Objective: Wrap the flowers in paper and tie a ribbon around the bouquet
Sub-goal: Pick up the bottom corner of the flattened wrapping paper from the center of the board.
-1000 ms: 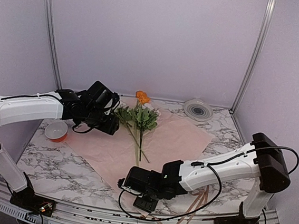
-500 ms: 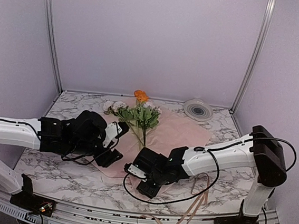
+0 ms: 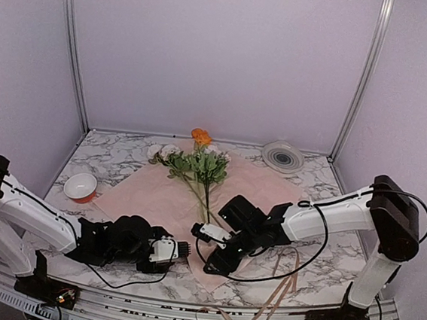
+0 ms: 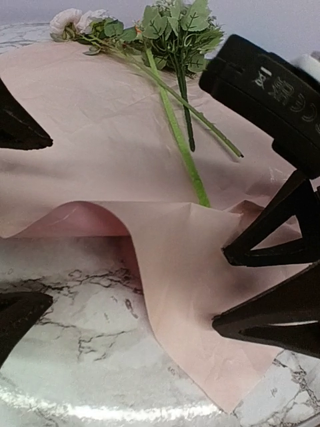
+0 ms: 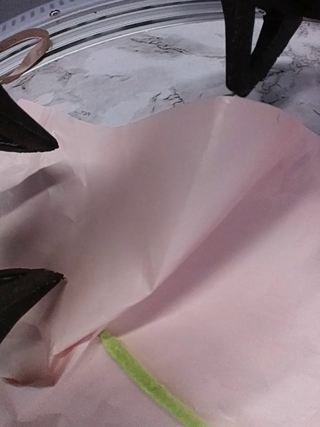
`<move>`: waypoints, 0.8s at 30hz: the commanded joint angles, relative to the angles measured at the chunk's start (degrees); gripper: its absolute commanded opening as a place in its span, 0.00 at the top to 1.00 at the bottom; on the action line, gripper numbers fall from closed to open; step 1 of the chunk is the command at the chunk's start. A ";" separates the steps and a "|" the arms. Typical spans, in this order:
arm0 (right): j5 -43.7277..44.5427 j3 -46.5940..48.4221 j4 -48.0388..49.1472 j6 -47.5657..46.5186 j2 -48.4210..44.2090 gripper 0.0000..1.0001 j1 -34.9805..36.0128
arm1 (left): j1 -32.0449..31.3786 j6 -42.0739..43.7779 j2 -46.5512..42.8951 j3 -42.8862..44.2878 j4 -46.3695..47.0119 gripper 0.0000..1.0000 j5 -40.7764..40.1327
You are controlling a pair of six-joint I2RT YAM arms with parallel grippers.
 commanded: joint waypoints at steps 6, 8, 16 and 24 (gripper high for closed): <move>-6.28 -2.76 1.17 2.30 -1.30 0.44 -0.79 | -0.07 6.12 9.69 6.89 9.89 0.38 -4.25; -7.63 -2.50 0.58 2.63 -2.91 0.44 -1.35 | -0.15 5.18 10.53 7.66 9.86 0.53 -1.09; -20.11 -0.67 -1.08 3.03 -10.13 0.41 -9.40 | -0.42 2.58 6.49 4.73 7.58 1.00 8.35; -17.75 5.86 1.80 8.53 -3.06 0.40 -21.18 | -0.12 -3.46 6.61 6.75 4.12 1.00 12.19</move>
